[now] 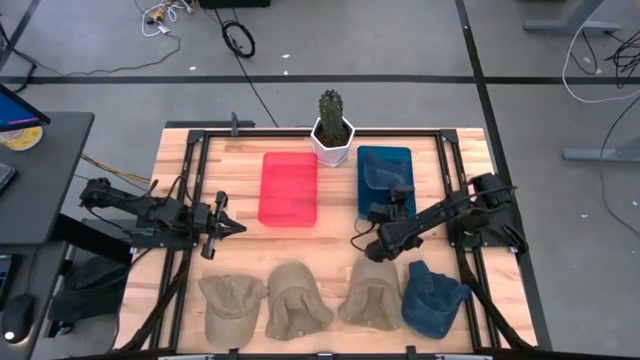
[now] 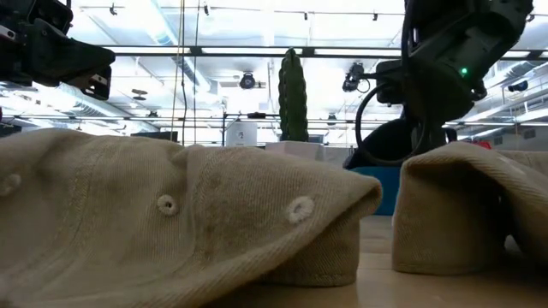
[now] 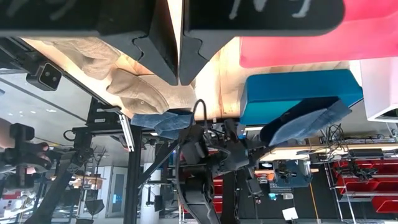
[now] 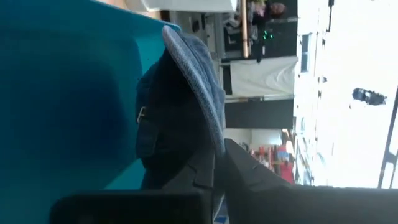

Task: Pick & Place hat
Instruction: Put the left blue cap into the blue bin

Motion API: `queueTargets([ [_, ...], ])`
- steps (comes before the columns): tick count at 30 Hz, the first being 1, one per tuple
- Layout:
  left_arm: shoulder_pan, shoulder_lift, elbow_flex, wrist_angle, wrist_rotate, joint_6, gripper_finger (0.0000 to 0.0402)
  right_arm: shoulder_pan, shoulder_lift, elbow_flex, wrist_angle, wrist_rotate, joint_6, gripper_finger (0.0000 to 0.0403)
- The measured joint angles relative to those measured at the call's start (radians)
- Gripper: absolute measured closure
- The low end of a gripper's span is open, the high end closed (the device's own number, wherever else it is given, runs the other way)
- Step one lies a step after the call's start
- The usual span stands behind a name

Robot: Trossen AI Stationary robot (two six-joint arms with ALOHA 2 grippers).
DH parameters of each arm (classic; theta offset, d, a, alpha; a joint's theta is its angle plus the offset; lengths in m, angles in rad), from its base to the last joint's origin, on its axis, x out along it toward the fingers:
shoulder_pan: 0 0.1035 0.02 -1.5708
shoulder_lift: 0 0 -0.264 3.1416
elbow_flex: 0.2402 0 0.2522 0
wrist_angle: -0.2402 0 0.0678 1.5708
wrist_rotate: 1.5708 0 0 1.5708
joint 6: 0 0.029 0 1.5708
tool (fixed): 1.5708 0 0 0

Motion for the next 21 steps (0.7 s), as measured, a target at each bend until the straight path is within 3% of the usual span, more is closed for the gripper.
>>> queueTargets([
  [8, 0.000, 0.000, 0.000, 0.000, 0.000, 0.000, 0.0383, -0.003, 0.000, 0.000, 0.126, -0.096, -0.230, 0.0389],
  [15, 0.000, 0.000, 0.000, 0.000, 0.000, 0.000, 0.0383, -0.011, 0.000, 0.000, 0.145, -0.103, -0.205, 0.0357],
  [21, 0.000, 0.000, 0.000, 0.000, 0.000, 0.001, 0.0383, -0.007, -0.068, 0.000, 0.216, -0.200, -0.229, 0.0304],
])
